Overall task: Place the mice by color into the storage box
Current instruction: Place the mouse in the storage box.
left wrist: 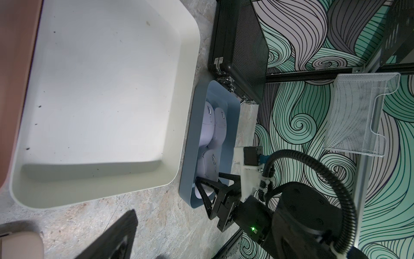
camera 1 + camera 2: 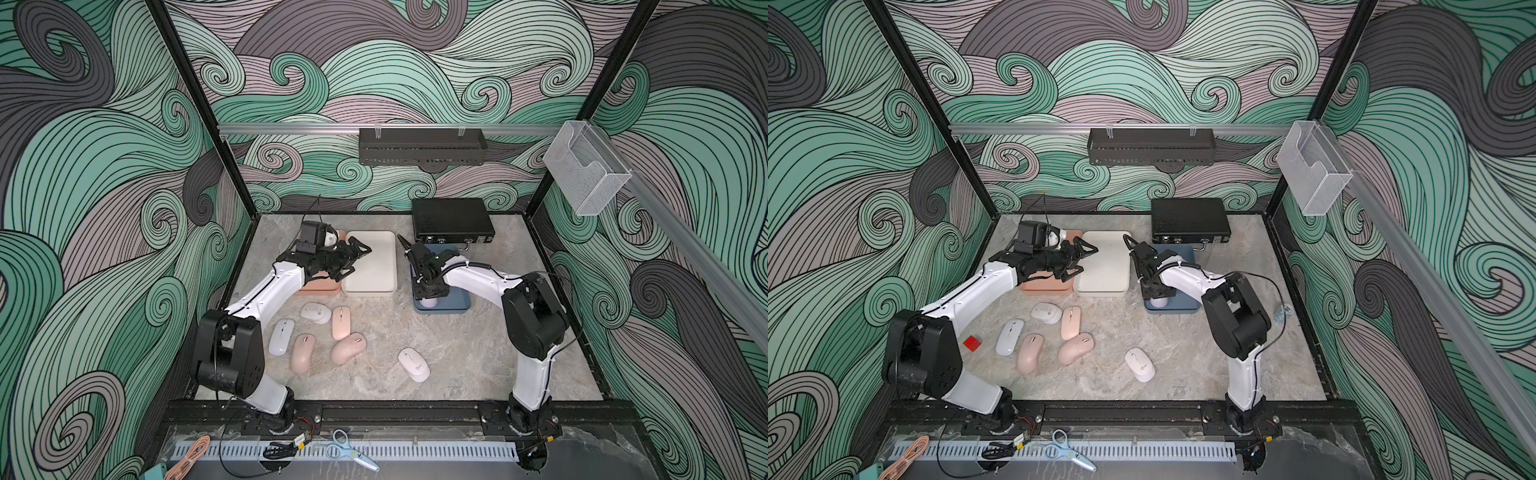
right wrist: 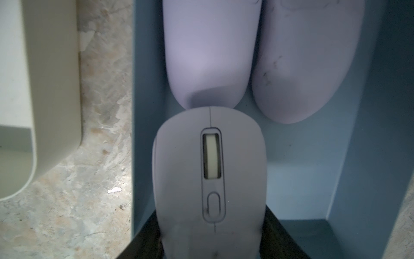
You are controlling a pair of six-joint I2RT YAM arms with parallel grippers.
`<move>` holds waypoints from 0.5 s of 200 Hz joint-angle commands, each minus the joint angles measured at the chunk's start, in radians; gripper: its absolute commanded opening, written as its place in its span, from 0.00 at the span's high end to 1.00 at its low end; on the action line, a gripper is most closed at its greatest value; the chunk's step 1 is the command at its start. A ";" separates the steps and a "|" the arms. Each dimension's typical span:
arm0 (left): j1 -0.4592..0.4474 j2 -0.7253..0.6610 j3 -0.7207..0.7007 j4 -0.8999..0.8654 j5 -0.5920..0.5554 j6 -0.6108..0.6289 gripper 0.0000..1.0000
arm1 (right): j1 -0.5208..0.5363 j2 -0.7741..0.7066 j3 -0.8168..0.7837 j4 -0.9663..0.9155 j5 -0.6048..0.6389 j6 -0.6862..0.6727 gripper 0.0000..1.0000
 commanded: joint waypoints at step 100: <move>0.002 0.017 0.045 -0.027 -0.004 0.023 0.07 | -0.009 0.096 0.013 0.033 -0.030 0.022 0.42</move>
